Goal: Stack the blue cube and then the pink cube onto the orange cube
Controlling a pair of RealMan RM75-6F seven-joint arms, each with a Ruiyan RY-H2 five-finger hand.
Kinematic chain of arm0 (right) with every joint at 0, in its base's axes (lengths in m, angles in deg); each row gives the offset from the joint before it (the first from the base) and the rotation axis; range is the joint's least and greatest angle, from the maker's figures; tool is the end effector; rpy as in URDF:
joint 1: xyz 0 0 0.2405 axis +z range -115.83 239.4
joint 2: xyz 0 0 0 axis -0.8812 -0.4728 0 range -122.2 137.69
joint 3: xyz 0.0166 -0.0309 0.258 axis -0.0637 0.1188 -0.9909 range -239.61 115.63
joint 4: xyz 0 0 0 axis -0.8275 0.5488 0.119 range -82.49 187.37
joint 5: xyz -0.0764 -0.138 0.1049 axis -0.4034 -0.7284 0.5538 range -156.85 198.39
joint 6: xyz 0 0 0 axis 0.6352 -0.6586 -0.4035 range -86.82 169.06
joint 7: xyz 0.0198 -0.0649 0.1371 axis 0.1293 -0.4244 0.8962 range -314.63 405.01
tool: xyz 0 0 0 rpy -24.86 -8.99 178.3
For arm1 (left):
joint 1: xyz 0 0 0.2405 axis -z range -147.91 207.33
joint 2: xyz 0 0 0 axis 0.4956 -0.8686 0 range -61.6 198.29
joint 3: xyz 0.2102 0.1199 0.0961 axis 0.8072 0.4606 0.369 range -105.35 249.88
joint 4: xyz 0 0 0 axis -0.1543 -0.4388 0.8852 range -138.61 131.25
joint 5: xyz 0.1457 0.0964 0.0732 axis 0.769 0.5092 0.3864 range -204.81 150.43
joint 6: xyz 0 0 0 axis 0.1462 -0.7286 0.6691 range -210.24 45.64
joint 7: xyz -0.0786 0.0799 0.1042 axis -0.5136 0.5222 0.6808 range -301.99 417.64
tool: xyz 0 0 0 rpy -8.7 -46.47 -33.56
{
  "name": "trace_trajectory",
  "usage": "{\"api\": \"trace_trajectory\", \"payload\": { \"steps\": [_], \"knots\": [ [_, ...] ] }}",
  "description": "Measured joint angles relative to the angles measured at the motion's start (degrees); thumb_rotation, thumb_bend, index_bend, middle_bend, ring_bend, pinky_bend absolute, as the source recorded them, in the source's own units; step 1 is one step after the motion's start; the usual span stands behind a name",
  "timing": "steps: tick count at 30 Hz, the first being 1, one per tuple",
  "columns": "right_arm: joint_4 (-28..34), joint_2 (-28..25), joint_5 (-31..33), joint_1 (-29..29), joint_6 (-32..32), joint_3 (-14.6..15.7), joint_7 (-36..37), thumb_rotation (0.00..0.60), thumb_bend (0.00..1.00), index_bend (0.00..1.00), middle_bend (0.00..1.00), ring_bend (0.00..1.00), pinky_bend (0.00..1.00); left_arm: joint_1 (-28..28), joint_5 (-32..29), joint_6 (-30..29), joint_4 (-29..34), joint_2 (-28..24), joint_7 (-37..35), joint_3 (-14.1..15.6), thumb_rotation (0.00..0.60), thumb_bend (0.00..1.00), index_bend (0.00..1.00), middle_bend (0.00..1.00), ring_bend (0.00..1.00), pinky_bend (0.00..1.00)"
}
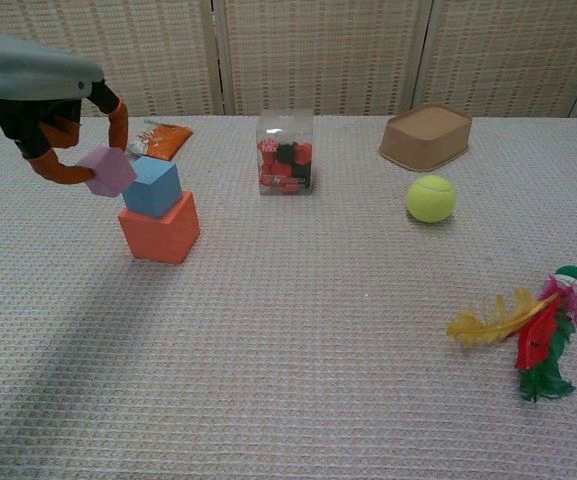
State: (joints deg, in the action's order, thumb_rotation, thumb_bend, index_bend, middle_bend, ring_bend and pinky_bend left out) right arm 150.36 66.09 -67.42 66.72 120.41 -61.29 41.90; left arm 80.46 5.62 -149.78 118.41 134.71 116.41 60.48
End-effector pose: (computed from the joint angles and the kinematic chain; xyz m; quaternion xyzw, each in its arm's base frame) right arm -0.3008 -0.1741 0.1780 0.6479 -0.4052 0.3282 0.5553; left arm -0.0956 0.3236 0.1017 -0.7789 -0.2930 -0.2371 0.5012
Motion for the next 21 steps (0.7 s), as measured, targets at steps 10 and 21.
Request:
{"api": "trace_trajectory", "payload": {
  "steps": [10,21],
  "knots": [
    [-0.08,-0.24,0.45,-0.02,0.05,-0.18,0.42,0.6,0.11,0.0,0.0,0.0,0.0,8.44,-8.3,-0.7,-6.64,5.75,2.42,-1.41,0.6,0.42,0.63,1.0,1.0,1.0],
    [-0.23,-0.56,1.14,-0.18,0.41,-0.62,1.13,0.6,0.11,0.0,0.0,0.0,0.0,12.11,-10.17,-2.69,-11.83,8.82,3.95,-0.1,0.6,0.42,0.64,1.0,1.0,1.0]
  ]
}}
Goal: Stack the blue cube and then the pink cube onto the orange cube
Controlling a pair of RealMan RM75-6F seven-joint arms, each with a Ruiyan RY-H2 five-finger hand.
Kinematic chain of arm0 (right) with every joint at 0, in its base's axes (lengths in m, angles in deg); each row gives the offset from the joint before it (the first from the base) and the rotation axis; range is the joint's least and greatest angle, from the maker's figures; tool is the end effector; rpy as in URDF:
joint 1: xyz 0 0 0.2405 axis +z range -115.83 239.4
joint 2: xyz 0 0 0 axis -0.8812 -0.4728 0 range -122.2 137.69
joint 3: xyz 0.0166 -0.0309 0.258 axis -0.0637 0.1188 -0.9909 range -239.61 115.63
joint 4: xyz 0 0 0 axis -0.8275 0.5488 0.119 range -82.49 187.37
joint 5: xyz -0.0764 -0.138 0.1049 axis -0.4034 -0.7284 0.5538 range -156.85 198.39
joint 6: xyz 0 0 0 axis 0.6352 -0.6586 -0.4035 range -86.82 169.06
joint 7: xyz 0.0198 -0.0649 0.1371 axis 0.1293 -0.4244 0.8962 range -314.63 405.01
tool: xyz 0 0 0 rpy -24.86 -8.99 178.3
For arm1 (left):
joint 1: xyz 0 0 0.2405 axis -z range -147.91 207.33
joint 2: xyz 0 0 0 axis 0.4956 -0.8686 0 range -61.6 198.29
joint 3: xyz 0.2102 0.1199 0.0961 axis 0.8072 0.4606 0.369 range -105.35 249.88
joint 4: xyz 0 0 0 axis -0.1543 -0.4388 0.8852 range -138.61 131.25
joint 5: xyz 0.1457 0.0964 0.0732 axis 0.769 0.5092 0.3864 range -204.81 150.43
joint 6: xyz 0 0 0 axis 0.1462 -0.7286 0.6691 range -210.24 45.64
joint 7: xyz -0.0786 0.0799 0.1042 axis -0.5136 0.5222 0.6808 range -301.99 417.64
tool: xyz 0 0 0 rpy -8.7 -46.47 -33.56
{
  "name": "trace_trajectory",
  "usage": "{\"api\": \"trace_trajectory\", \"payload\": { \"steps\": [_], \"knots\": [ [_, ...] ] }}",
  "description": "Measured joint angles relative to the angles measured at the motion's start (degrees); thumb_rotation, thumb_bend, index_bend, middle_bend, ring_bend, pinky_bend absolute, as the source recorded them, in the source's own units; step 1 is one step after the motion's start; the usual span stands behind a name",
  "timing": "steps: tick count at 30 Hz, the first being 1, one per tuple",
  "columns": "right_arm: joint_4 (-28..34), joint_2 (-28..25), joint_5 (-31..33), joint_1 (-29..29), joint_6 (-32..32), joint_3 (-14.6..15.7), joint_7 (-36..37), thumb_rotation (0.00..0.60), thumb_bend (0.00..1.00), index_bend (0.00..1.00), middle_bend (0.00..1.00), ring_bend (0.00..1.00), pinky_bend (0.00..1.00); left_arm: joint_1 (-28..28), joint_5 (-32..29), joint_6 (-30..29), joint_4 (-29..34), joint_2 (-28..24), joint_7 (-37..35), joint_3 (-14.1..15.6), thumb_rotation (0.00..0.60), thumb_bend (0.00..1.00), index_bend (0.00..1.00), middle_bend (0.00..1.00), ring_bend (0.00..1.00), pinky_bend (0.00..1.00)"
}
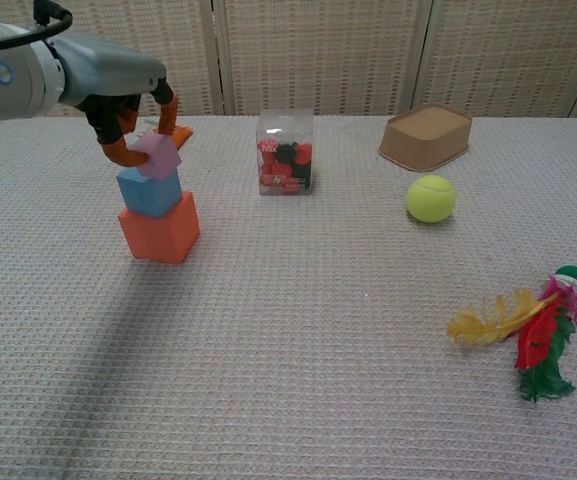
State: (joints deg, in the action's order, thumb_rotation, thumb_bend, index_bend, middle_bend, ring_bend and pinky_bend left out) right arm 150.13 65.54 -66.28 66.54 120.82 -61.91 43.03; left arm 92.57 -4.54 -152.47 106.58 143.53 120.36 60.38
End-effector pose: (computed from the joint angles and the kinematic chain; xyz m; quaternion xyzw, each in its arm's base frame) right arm -0.3039 -0.1758 0.1850 0.6363 -0.4081 0.3314 0.5646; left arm -0.0646 0.3678 0.0709 -0.7744 -0.2605 -0.2181 0.5337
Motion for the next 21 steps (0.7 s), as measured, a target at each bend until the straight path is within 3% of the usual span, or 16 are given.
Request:
{"api": "trace_trajectory", "payload": {
  "steps": [17,21],
  "knots": [
    [0.04,0.11,0.59,-0.12,0.26,-0.35,-0.26,0.6,0.11,0.0,0.0,0.0,0.0,1.55,0.29,1.26,-4.69,1.37,-0.52,2.27,0.6,0.42,0.64,1.0,1.0,1.0],
    [0.08,0.14,0.44,-0.25,0.52,-0.31,-0.36,0.6,0.11,0.0,0.0,0.0,0.0,1.6,0.5,1.45,-5.44,1.63,-0.82,2.85,0.6,0.42,0.58,1.0,1.0,1.0]
  ]
}}
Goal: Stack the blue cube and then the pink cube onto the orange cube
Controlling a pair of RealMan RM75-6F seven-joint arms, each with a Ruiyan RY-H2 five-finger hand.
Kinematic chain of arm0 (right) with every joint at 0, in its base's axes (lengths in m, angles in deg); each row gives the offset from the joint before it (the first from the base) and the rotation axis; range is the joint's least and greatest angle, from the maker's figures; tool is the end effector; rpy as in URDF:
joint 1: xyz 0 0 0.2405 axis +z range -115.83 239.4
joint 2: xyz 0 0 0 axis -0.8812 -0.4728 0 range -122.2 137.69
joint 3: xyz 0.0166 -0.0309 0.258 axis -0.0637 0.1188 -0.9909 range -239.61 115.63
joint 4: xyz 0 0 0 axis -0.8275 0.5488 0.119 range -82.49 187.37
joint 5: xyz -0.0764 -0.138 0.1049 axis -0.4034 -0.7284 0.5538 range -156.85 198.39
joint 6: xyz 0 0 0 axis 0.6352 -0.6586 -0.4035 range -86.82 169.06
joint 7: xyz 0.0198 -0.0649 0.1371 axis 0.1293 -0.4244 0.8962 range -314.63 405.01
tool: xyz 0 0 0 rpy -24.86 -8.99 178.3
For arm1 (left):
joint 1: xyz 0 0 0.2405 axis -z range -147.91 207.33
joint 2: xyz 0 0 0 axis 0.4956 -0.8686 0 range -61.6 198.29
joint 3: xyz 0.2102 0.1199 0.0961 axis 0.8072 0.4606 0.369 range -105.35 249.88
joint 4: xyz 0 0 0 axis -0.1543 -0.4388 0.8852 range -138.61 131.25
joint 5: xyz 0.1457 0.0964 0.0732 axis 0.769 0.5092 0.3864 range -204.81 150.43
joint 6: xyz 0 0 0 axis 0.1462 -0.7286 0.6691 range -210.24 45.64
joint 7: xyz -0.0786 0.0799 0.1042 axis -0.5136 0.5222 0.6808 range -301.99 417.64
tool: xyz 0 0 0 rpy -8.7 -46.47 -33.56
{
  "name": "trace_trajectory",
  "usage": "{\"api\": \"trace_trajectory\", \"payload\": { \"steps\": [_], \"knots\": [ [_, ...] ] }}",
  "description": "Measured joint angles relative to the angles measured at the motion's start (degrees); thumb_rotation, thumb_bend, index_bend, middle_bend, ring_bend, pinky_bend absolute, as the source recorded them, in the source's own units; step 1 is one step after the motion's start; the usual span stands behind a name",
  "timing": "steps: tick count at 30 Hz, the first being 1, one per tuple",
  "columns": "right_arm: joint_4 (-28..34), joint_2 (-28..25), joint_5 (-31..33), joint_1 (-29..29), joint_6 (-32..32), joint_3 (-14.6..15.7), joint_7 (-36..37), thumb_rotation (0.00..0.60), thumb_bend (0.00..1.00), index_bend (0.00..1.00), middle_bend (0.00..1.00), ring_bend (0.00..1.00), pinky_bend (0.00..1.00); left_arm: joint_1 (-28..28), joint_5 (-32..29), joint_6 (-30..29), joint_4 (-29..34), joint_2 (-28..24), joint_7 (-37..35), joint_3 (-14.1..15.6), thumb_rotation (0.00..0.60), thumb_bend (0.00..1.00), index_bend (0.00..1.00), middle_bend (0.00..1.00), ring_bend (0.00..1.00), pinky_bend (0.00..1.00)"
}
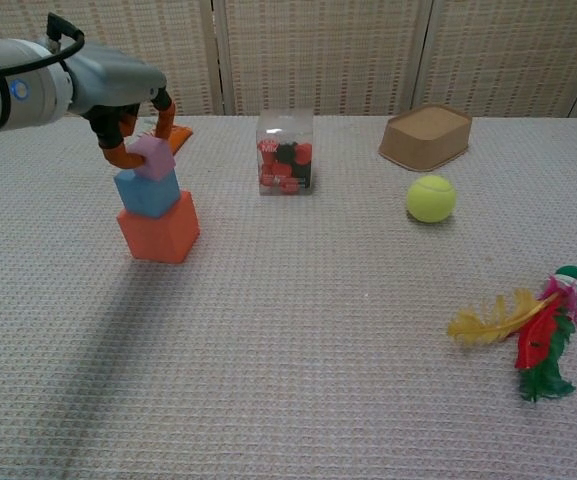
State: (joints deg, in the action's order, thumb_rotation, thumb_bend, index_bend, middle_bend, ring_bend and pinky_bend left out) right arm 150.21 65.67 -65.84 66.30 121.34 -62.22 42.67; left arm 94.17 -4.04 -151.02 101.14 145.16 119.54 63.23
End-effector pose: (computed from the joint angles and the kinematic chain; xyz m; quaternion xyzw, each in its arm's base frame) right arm -0.3042 -0.1758 0.1866 0.6314 -0.4062 0.3329 0.5705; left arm -0.0734 0.3804 0.0631 -0.7772 -0.2412 -0.2007 0.5455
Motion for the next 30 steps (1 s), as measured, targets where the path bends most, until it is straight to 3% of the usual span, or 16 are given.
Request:
{"api": "trace_trajectory", "payload": {
  "steps": [6,14,30],
  "knots": [
    [0.05,-0.03,-0.01,-0.02,-0.05,0.03,-0.05,0.6,0.11,0.0,0.0,0.0,0.0,0.11,0.48,0.09,-0.33,-0.01,-0.33,0.57,0.6,0.42,0.5,1.0,1.0,1.0],
    [0.12,-0.03,0.01,-0.06,0.02,-0.01,-0.08,0.6,0.11,0.0,0.0,0.0,0.0,0.28,0.85,-0.35,0.08,-0.23,-0.42,0.88,0.6,0.42,0.54,1.0,1.0,1.0],
    [0.18,-0.06,-0.02,-0.15,0.08,0.01,-0.14,0.6,0.11,0.0,0.0,0.0,0.0,0.4,0.77,-0.31,-0.64,-0.24,-0.62,1.51,0.6,0.42,0.52,1.0,1.0,1.0]
  ]
}}
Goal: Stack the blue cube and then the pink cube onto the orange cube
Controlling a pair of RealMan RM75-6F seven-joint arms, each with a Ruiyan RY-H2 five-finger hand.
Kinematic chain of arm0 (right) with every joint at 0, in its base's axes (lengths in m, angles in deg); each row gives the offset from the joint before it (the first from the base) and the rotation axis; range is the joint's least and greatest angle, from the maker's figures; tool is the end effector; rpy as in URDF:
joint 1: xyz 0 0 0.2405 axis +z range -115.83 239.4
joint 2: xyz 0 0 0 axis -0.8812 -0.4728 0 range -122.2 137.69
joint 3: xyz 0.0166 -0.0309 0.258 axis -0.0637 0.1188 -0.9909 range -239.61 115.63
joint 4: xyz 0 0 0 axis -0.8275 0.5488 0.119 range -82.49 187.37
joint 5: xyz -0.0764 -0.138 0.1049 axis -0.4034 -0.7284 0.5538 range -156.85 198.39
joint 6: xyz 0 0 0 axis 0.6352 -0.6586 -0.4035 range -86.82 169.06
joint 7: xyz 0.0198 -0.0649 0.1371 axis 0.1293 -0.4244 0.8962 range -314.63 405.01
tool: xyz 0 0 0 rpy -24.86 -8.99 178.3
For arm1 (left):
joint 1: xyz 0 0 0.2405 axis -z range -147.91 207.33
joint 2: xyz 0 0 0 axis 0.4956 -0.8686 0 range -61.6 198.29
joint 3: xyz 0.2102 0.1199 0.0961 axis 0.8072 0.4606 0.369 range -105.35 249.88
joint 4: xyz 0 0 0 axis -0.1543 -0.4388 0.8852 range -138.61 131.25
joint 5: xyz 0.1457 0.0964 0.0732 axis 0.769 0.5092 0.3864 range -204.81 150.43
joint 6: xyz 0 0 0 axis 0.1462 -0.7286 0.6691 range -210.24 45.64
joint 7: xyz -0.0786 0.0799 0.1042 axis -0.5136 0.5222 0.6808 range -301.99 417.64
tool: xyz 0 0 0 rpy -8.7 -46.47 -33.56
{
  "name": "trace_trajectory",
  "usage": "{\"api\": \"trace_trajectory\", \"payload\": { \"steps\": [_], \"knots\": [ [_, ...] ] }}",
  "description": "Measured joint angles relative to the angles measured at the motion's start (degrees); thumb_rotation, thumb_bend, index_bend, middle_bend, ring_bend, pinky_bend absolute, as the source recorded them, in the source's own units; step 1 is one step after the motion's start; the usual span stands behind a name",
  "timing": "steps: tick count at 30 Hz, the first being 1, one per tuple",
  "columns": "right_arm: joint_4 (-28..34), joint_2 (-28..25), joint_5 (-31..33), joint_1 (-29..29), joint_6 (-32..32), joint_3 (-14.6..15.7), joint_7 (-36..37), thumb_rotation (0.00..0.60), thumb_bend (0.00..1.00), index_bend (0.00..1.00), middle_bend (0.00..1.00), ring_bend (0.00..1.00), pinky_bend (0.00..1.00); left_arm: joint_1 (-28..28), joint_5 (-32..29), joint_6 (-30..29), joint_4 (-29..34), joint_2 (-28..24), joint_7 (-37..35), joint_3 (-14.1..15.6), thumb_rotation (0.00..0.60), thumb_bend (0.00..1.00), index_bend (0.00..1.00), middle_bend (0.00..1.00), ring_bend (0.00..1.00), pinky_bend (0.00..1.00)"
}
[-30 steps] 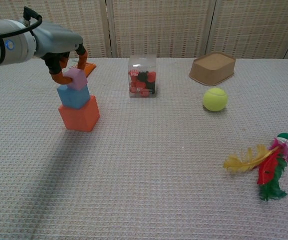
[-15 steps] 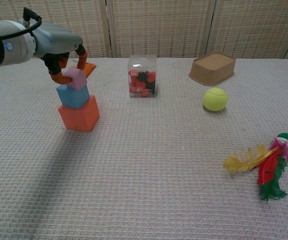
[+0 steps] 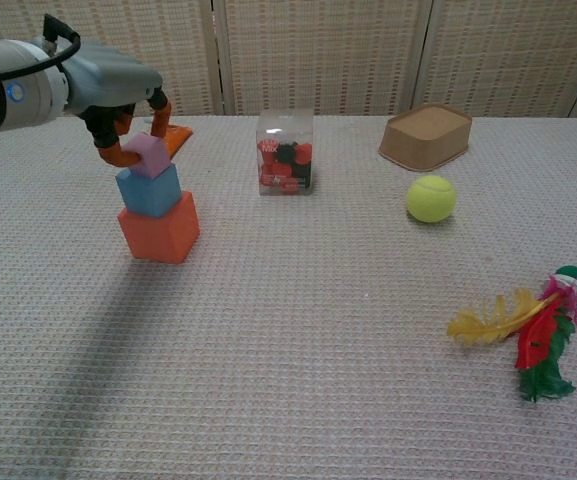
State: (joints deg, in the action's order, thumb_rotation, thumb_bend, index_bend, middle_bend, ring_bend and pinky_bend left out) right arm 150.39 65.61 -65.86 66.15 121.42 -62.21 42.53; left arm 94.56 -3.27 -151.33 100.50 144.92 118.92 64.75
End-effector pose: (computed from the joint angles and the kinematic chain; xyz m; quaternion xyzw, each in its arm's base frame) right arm -0.3040 -0.1750 0.1868 0.6310 -0.4065 0.3325 0.5710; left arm -0.0771 0.3819 0.0647 -0.7775 -0.2317 -0.1964 0.5507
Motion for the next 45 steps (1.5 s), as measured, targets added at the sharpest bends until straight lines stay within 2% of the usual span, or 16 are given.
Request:
{"api": "trace_trajectory", "payload": {
  "steps": [5,9,15,24,31,33,34,36,37,38,39,40,41,42,45],
  "knots": [
    [-0.01,0.03,0.06,-0.02,0.05,-0.06,-0.07,0.6,0.11,0.0,0.0,0.0,0.0,0.09,-0.48,0.47,0.04,0.0,-0.09,0.11,0.6,0.42,0.48,1.0,1.0,1.0],
    [0.04,-0.02,0.04,-0.03,0.02,-0.03,-0.05,0.6,0.11,0.0,0.0,0.0,0.0,0.15,-0.43,0.39,0.01,0.09,-0.08,0.25,0.6,0.42,0.34,1.0,1.0,1.0],
    [0.06,-0.06,-0.07,-0.09,0.13,0.0,0.0,0.6,0.11,0.0,0.0,0.0,0.0,0.2,-0.57,0.44,0.36,-0.04,-0.42,0.13,0.6,0.42,0.21,1.0,1.0,1.0],
    [0.11,-0.12,-0.24,-0.22,0.36,0.05,0.03,0.6,0.11,0.0,0.0,0.0,0.0,0.2,-0.52,-0.05,1.5,-0.64,-0.47,0.24,0.6,0.42,0.14,1.0,1.0,1.0],
    [0.08,-0.28,-0.49,-0.29,0.35,0.21,0.19,0.6,0.11,0.0,0.0,0.0,0.0,-1.0,0.47,-2.07,7.17,-3.38,-0.69,1.2,0.6,0.41,0.05,1.0,1.0,1.0],
    [0.11,-0.44,-0.5,-0.4,0.43,0.27,0.31,0.6,0.11,0.0,0.0,0.0,0.0,-2.6,2.02,-3.3,10.63,-5.2,-1.84,2.24,0.6,0.41,0.03,0.96,0.99,1.0],
    [0.11,-0.45,-0.46,-0.46,0.49,0.28,0.3,0.6,0.11,0.0,0.0,0.0,0.0,-3.66,3.26,-3.87,12.19,-5.99,-2.74,2.95,0.6,0.41,0.02,0.91,0.96,1.0],
    [0.09,-0.35,-0.4,-0.51,0.53,0.3,-0.01,0.6,0.11,0.0,0.0,0.0,0.0,-6.68,7.58,-5.35,14.91,-7.62,-5.3,5.2,0.6,0.41,0.01,0.63,0.73,0.93],
    [0.08,-0.25,-0.37,-0.53,0.52,0.32,-0.29,0.6,0.11,0.0,0.0,0.0,0.0,-8.16,10.02,-6.07,15.53,-8.14,-6.59,6.36,0.6,0.41,0.01,0.53,0.63,0.87],
    [0.1,-0.08,-0.36,-0.54,0.45,0.39,-0.78,0.6,0.11,0.0,0.0,0.0,0.0,-10.35,13.84,-7.17,15.88,-8.63,-8.6,8.05,0.6,0.41,0.01,0.38,0.45,0.72],
    [0.12,0.09,-0.38,-0.55,0.37,0.48,-1.18,0.6,0.11,0.0,0.0,0.0,0.0,-12.16,17.11,-8.1,15.79,-8.83,-10.39,9.42,0.6,0.41,0.01,0.26,0.31,0.57],
    [0.14,0.25,-0.45,-0.56,0.29,0.58,-1.6,0.6,0.11,0.0,0.0,0.0,0.0,-14.18,20.68,-9.14,15.35,-8.92,-12.5,10.88,0.6,0.41,0.01,0.2,0.22,0.47],
    [0.13,0.49,-0.6,-0.59,0.26,0.73,-2.13,0.6,0.11,0.0,0.0,0.0,0.0,-17.21,25.76,-10.7,14.19,-8.86,-15.96,12.9,0.6,0.41,0.0,0.1,0.1,0.32],
    [0.1,0.71,-0.71,-0.65,0.31,0.8,-2.49,0.6,0.11,0.0,0.0,0.0,0.0,-19.67,29.63,-11.93,12.89,-8.69,-19.03,14.32,0.6,0.41,0.0,0.05,0.04,0.24],
    [-0.16,1.47,-0.74,-0.84,0.67,0.83,-3.61,0.6,0.11,0.0,0.0,0.0,0.0,-28.58,40.8,-15.63,6.82,-7.88,-31.17,18.18,0.6,0.4,0.0,0.0,0.0,0.14]
  ]
}}
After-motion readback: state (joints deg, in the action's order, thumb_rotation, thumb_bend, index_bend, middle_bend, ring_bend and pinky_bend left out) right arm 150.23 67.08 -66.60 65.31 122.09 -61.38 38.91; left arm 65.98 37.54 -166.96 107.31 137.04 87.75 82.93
